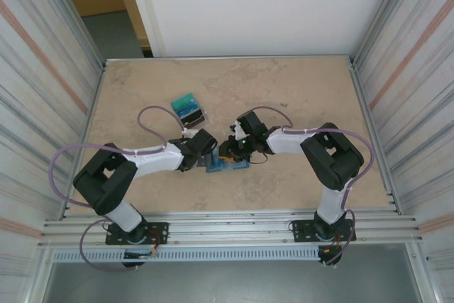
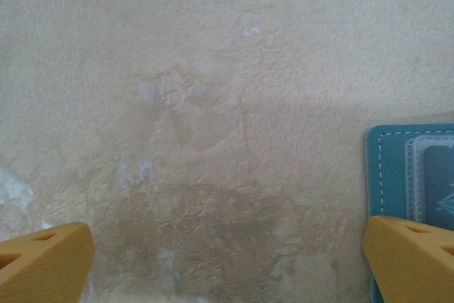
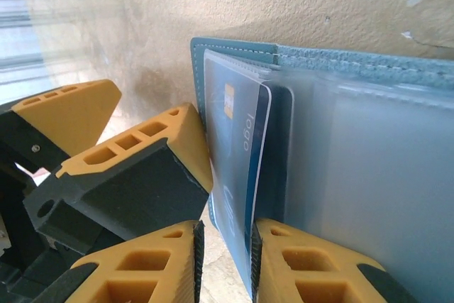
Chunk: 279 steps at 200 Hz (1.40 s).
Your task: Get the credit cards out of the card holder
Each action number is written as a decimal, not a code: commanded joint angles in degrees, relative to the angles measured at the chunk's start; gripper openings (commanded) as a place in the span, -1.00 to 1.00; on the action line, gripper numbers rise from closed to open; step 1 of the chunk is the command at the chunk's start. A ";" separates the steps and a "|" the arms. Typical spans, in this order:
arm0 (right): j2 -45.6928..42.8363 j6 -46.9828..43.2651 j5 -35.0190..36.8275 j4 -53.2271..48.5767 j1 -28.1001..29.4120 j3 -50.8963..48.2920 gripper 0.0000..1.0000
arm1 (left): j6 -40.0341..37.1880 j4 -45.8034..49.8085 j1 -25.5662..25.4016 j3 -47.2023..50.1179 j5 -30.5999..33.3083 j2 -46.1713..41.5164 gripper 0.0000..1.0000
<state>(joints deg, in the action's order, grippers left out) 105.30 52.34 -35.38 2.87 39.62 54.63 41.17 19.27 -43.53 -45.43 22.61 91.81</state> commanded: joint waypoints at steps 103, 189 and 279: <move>-2.74 3.29 -3.90 9.09 -1.95 -2.38 -0.56 | 1.53 3.76 0.04 -0.49 -0.92 3.33 0.97; -4.75 4.79 -4.39 10.91 -3.44 -4.67 -0.57 | 1.53 3.85 0.07 -0.65 -1.17 4.17 0.97; -4.92 4.38 -4.11 9.89 -4.17 -4.89 -0.77 | 1.55 4.02 0.03 -0.35 -0.82 3.99 0.97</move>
<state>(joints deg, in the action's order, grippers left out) 102.61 56.55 -38.70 11.99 35.86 50.22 42.30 20.73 -43.55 -46.85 22.98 93.03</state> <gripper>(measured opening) 0.138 0.986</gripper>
